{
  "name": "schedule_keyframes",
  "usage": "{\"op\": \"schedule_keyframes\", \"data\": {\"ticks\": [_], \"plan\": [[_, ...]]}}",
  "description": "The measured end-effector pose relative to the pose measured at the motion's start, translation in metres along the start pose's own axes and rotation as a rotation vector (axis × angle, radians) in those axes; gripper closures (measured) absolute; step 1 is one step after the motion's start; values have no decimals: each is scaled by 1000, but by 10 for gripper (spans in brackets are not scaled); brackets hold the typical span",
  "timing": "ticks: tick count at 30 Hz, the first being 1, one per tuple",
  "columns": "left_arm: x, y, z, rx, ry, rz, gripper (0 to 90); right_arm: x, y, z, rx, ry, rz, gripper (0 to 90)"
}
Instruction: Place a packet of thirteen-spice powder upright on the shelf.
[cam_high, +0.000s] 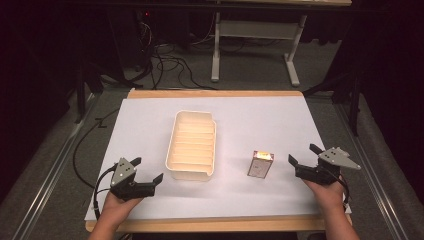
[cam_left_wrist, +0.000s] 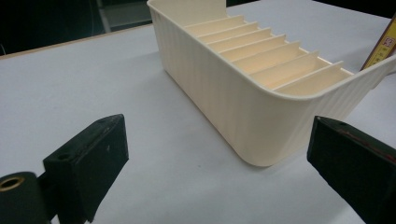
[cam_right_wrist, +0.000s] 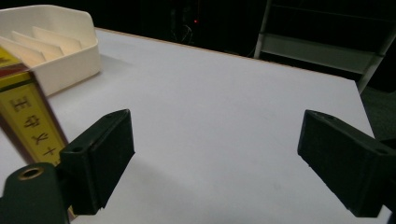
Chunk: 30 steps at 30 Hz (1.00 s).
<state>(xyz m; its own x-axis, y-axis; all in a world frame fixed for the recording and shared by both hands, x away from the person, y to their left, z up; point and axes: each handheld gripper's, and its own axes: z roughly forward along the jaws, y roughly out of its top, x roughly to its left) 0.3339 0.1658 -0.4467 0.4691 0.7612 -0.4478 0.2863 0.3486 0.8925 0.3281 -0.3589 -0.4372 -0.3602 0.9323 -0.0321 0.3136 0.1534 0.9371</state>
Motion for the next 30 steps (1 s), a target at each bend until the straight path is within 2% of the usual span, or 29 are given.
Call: {"op": "schedule_keyframes", "data": {"ticks": [5,9,13,17,21,26,30], "plan": [[4,2,5,-18,19,4,68,-4,-1,4,11,22,15,86],[8,1,9,-1,37,0,75,-6,-1,4,17,29,30,77],[6,1,5,-15,23,13,98,-4,1,4,11,46,27,78],[8,6,3,-30,18,-23,111,-2,1,6,7,69,-3,84],[9,6,5,-16,19,-43,116,-2,0,4,7,87,2,84],[9,7,7,-3,8,-88,111,-1,2,1,-1,115,4,85],[8,5,8,11,-6,-77,105,3,7,-1,-16,142,10,78]]}}
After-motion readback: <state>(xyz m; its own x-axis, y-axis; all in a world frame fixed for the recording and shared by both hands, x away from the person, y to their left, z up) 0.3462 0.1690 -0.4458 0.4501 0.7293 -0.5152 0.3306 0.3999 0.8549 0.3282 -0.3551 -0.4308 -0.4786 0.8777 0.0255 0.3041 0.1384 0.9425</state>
